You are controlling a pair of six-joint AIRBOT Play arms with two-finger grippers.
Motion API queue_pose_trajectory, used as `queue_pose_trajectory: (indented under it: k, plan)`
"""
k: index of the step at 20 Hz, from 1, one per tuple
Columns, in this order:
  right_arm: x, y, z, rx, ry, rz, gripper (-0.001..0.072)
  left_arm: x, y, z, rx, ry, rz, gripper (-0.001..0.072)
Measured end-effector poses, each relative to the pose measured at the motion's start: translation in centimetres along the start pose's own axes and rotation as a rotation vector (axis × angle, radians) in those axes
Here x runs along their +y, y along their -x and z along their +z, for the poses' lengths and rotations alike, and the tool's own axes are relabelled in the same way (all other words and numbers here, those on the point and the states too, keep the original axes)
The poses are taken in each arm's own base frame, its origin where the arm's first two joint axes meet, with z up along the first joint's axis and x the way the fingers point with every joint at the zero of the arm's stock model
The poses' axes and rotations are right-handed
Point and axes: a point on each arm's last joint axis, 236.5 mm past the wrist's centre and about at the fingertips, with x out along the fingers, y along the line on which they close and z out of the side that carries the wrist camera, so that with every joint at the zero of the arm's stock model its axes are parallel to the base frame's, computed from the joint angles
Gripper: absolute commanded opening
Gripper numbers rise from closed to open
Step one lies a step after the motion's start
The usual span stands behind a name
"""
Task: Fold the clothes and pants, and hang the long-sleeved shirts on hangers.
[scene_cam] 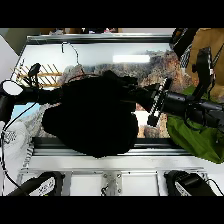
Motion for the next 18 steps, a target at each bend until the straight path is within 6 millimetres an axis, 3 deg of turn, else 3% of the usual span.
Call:
queue_pose_trajectory:
  k: [8, 13, 18]
  plan:
    - [0.8, 0.1, 1.0, -0.041, -0.039, 0.032, 0.0005, -1.0, -0.4, 0.4, -0.014, -0.003, -0.026, 0.0011]
    - [1.7, 0.1, 0.7, -0.026, -0.032, 0.069, 0.0005, -0.7, -0.2, 0.8, -0.026, 0.005, -0.028, 0.0011]
    - [1.5, 0.1, -0.8, 0.035, -0.018, 0.062, 0.0004, -0.7, 2.0, 2.0, -0.037, -0.001, -0.032, 0.0011]
